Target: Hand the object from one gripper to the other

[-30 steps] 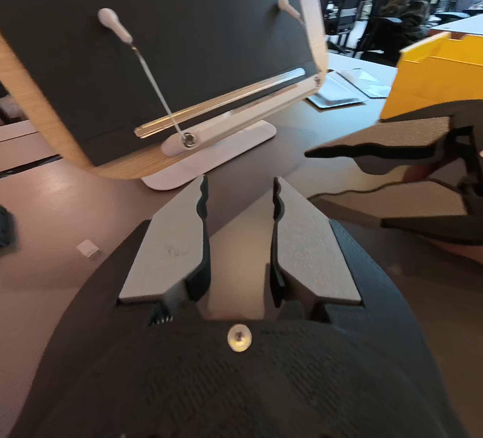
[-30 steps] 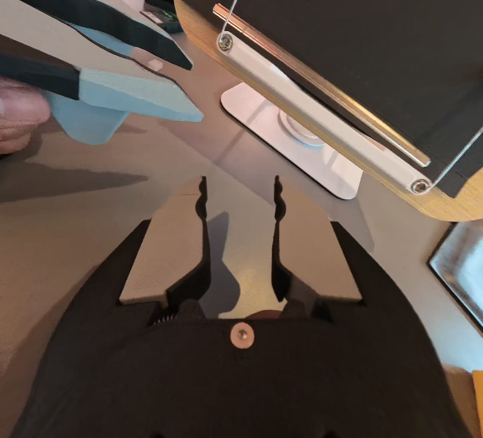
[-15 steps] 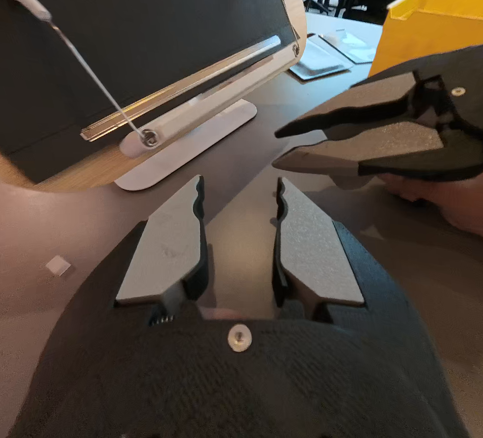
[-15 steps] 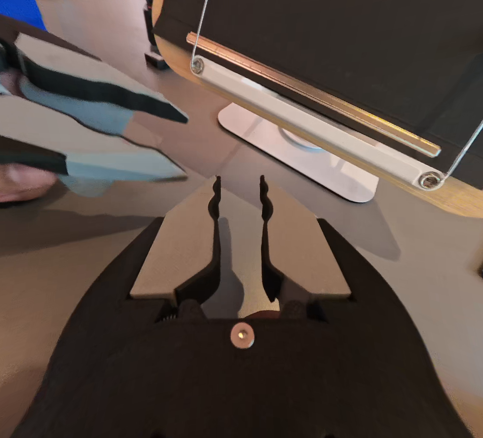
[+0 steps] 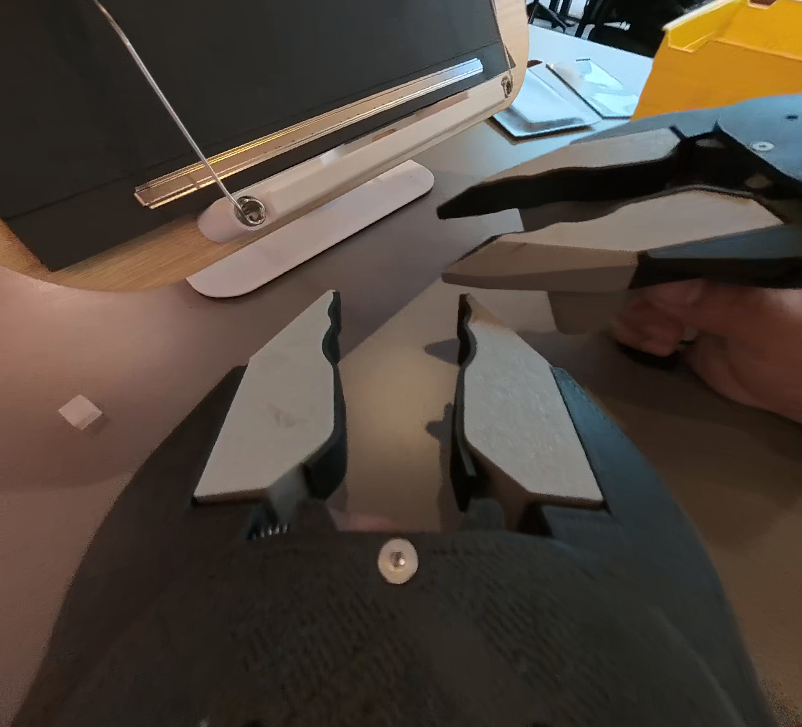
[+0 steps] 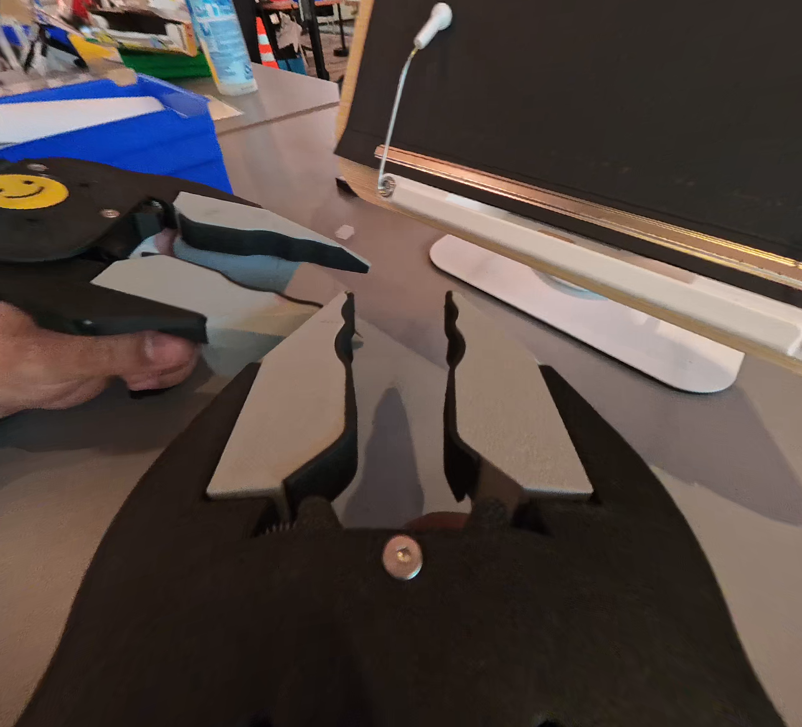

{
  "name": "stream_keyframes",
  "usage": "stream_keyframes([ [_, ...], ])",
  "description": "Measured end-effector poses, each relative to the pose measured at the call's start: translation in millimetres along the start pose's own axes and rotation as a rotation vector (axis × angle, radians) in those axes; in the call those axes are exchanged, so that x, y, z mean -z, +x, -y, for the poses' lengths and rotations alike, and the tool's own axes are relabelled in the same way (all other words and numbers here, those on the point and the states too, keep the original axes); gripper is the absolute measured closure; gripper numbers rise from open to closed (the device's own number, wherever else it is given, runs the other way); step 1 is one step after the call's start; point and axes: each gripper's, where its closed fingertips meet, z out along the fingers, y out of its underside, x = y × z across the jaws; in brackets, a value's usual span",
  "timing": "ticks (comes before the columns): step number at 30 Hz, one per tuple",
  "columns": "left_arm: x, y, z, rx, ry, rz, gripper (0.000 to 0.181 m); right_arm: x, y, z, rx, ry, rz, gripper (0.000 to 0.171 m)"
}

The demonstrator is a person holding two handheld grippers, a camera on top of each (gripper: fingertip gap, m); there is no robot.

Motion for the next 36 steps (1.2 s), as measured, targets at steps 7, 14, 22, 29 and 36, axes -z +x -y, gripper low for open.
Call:
stream_keyframes([
  [7,8,41,-17,0.008,-0.092,-0.144,0.132,5,-33,-7,0.029,-0.034,0.102,0.127],
  [14,2,46,-24,-0.092,-0.135,-0.121,0.137,2,-29,-4,0.048,-0.019,0.112,0.132],
  [22,5,52,-29,-0.120,-0.167,-0.146,0.118,-2,0,4,0.067,0.006,-0.016,0.130],
  [29,2,47,-40,-0.100,-0.238,-0.133,0.116,9,14,3,0.129,0.002,-0.122,0.130],
  [36,25,24,-57,-0.060,-0.298,0.114,0.131,27,35,-12,0.126,-0.066,-0.282,0.128],
])
